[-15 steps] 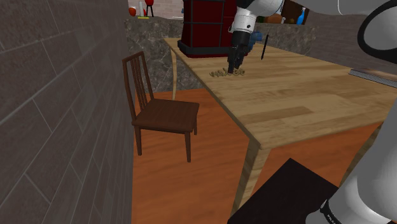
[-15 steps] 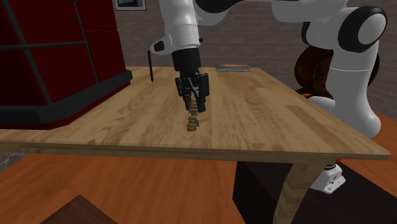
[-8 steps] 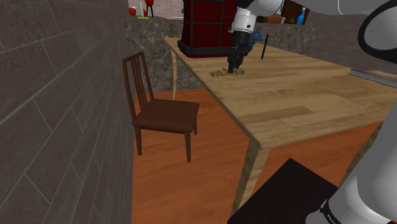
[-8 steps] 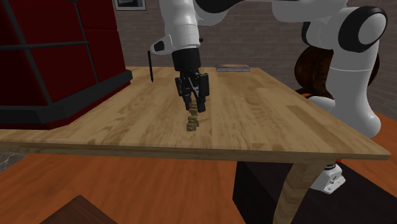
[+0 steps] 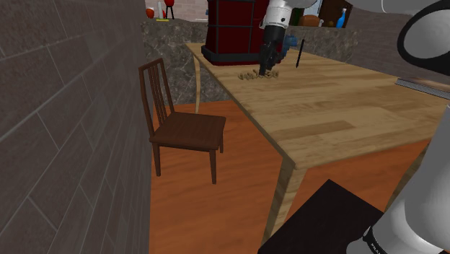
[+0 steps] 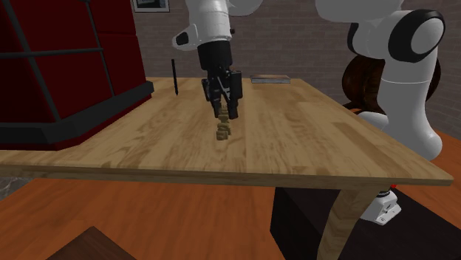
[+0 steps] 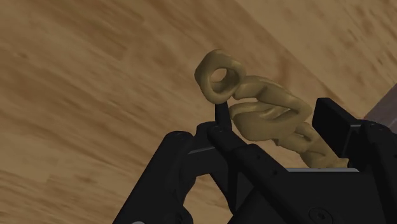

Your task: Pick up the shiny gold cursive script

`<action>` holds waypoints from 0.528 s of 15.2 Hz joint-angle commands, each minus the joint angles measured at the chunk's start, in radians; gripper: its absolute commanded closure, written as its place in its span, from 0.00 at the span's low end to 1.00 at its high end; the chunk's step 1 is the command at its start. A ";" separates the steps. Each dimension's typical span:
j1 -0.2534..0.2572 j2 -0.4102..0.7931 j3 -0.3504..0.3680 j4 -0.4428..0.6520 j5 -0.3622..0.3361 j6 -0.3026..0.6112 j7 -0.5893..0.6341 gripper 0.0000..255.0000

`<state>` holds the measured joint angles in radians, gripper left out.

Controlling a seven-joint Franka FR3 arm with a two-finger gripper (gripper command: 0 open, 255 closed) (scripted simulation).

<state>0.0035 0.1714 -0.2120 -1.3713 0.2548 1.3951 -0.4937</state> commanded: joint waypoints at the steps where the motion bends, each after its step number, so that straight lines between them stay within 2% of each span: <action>1: -0.002 0.004 -0.001 0.035 0.002 -0.031 0.005 1.00; 8: -0.017 0.057 -0.004 0.205 0.020 -0.149 0.023 1.00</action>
<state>-0.0110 0.2180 -0.2152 -1.1957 0.2712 1.2661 -0.4737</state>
